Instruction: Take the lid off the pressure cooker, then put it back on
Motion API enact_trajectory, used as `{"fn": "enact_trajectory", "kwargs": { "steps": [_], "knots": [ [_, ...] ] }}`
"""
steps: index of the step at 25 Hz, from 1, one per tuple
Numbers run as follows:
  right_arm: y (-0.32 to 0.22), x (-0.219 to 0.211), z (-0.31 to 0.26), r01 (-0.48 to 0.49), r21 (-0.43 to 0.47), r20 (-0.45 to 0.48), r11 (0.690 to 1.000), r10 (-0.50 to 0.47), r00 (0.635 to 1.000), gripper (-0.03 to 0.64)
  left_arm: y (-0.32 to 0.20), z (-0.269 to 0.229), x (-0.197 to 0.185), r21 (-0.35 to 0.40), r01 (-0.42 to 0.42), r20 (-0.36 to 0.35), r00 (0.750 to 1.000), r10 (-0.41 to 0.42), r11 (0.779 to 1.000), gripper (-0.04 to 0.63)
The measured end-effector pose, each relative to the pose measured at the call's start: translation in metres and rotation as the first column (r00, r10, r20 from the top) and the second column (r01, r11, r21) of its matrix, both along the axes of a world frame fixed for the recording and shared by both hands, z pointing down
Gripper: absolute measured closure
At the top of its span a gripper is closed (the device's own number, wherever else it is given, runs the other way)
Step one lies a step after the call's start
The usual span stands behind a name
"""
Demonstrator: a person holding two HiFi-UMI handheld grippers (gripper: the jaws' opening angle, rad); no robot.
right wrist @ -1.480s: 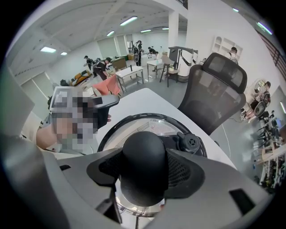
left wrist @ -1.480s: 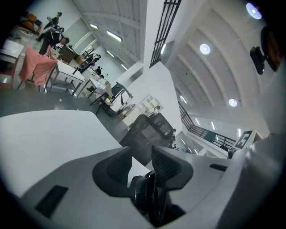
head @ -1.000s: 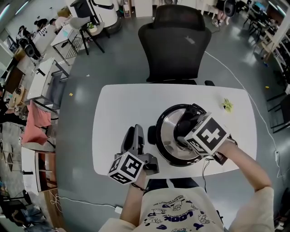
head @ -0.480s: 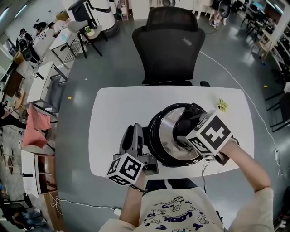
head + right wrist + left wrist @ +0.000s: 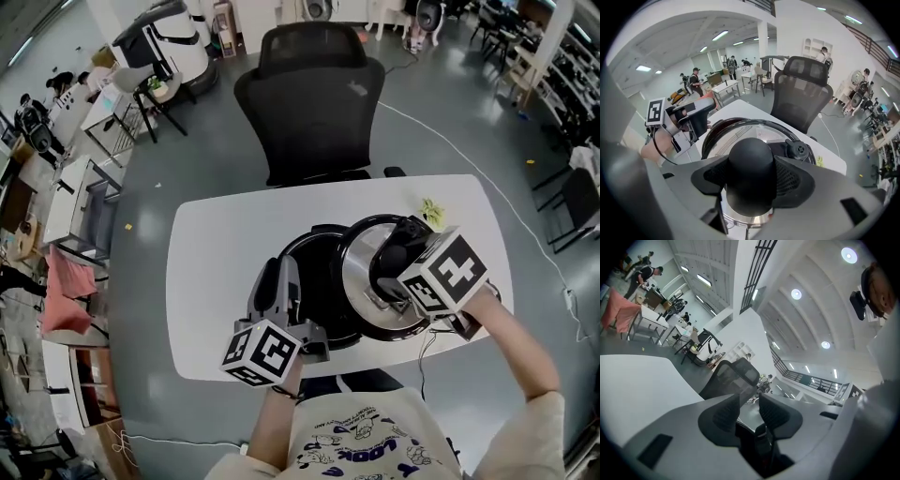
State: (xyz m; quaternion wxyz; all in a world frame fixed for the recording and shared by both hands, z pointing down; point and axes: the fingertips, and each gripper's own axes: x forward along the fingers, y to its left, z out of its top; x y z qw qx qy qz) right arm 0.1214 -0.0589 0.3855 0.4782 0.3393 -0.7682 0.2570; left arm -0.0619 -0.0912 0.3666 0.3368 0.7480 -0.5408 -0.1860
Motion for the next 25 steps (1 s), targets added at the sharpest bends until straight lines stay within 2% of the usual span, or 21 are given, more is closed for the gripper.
{"fn": "enact_trajectory", "kwargs": {
  "steps": [6, 14, 21, 25],
  "knots": [
    [0.011, 0.068, 0.005, -0.12, -0.006, -0.001, 0.993, 0.12, 0.993, 0.321, -0.004, -0.004, 0.062, 0.016, -0.095, 0.032, 0.995, 0.095, 0.995, 0.478],
    [0.025, 0.15, 0.018, -0.264, -0.023, 0.0, 0.964, 0.264, 0.965, 0.322, -0.014, -0.007, 0.14, 0.035, -0.208, 0.088, 0.975, 0.204, 0.978, 0.567],
    [0.035, 0.196, 0.04, -0.35, -0.055, -0.001, 0.935, 0.351, 0.937, 0.322, -0.021, -0.002, 0.188, 0.033, -0.284, 0.14, 0.951, 0.277, 0.958, 0.581],
    [0.038, 0.214, 0.058, -0.38, -0.078, -0.006, 0.922, 0.381, 0.925, 0.322, -0.026, 0.002, 0.207, 0.031, -0.309, 0.195, 0.935, 0.297, 0.951, 0.581]
  ]
}}
